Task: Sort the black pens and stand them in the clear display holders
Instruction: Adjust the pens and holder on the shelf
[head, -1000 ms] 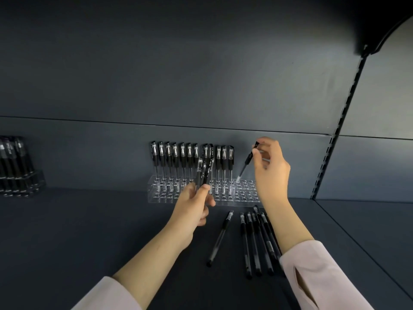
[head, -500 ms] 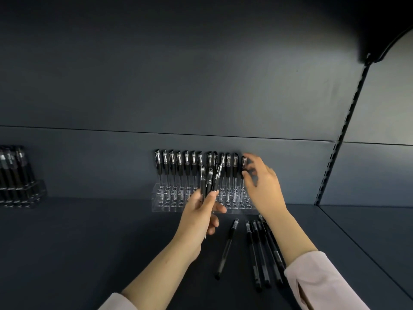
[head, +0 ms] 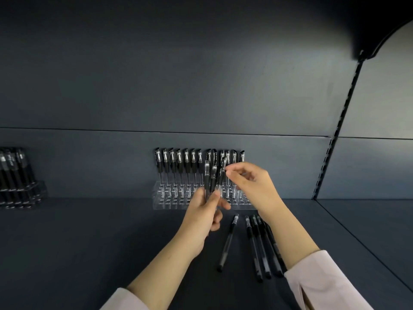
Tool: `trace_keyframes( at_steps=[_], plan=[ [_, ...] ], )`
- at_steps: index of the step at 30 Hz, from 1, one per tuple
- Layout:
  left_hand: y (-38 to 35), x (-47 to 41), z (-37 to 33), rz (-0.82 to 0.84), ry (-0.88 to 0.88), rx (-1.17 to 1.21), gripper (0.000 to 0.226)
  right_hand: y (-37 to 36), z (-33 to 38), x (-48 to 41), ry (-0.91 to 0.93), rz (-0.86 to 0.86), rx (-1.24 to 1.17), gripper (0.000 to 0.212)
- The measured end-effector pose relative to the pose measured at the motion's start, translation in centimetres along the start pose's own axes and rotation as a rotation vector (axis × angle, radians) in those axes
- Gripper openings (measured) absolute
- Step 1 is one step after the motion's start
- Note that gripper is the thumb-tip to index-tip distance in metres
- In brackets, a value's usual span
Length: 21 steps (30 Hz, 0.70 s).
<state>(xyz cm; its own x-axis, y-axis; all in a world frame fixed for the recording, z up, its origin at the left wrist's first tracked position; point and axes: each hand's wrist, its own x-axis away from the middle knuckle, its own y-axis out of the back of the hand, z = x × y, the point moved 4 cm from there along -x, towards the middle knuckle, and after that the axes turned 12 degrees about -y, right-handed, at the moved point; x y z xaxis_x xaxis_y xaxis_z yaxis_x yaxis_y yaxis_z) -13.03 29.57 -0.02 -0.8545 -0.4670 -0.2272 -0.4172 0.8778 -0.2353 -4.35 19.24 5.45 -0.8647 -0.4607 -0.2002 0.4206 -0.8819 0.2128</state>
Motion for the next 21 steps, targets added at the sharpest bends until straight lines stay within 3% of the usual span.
trace_keyframes(
  at_steps=[6, 10, 14, 18, 21],
  plan=[
    [-0.4, 0.4, -0.3, 0.061, -0.040, -0.032, 0.027, 0.1, -0.5, 0.0, -0.125, 0.072, -0.205, 0.016],
    [-0.4, 0.4, -0.2, 0.060, -0.050, -0.095, 0.043, 0.7, -0.5, -0.2, -0.100, 0.048, -0.257, 0.024],
    [0.2, 0.3, -0.1, 0.041, -0.032, -0.142, 0.036, 3.5, -0.4, -0.6, 0.008, -0.263, -0.471, 0.038],
    [0.5, 0.2, 0.1, 0.008, -0.007, -0.126, 0.026, 6.3, -0.1, 0.3, 0.180, -0.627, -0.259, 0.037],
    [0.5, 0.3, 0.3, 0.001, 0.010, -0.119, 0.024, 6.1, -0.2, 0.3, 0.231, -0.642, -0.134, 0.037]
  ],
)
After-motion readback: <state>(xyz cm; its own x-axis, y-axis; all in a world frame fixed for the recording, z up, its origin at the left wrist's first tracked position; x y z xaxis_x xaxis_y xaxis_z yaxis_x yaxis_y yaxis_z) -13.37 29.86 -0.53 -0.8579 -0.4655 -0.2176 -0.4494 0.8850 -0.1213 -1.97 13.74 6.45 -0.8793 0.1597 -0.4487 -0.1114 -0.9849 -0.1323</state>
